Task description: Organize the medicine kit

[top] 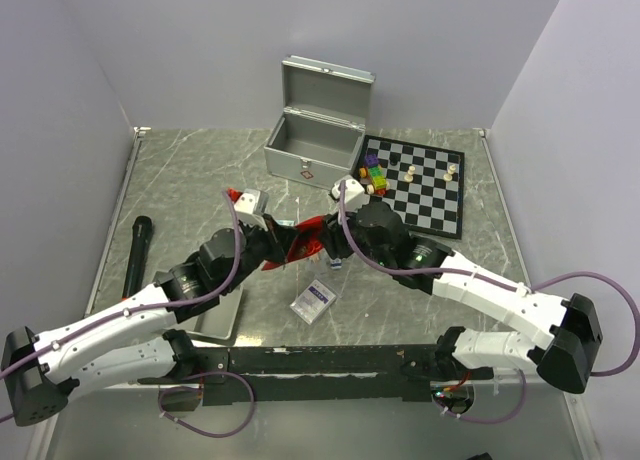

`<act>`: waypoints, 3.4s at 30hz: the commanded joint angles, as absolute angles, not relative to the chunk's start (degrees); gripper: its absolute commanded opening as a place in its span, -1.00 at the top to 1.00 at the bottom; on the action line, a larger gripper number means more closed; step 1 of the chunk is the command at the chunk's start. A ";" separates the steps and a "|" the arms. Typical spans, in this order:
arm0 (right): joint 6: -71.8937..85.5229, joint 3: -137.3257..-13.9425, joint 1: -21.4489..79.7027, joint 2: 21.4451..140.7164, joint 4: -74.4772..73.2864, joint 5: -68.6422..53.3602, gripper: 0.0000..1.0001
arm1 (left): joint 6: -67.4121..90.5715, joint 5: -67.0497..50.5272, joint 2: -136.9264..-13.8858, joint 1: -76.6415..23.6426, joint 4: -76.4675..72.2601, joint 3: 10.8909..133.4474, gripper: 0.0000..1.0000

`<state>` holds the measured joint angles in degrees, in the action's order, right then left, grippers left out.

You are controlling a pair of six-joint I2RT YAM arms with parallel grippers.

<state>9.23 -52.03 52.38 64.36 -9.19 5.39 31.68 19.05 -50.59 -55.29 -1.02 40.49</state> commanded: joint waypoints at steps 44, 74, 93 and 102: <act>7.47 -54.32 55.46 65.48 -10.99 18.98 1.00 | 27.86 33.14 -48.69 -63.02 -6.68 39.03 0.98; 27.51 -43.06 26.37 68.81 -18.99 7.73 -0.04 | 53.97 35.95 -44.66 -50.54 11.08 40.26 0.98; 28.30 -48.52 24.61 87.27 -20.39 6.68 0.15 | 50.71 34.10 -39.03 -50.54 6.41 36.21 0.98; 28.65 -46.67 24.08 87.98 -18.81 3.96 0.77 | 50.98 34.37 -37.97 -50.54 6.15 34.81 0.98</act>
<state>27.90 -46.59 24.58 87.99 -20.01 5.13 51.64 34.33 -38.87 -50.70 9.26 34.87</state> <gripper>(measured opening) 0.167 0.023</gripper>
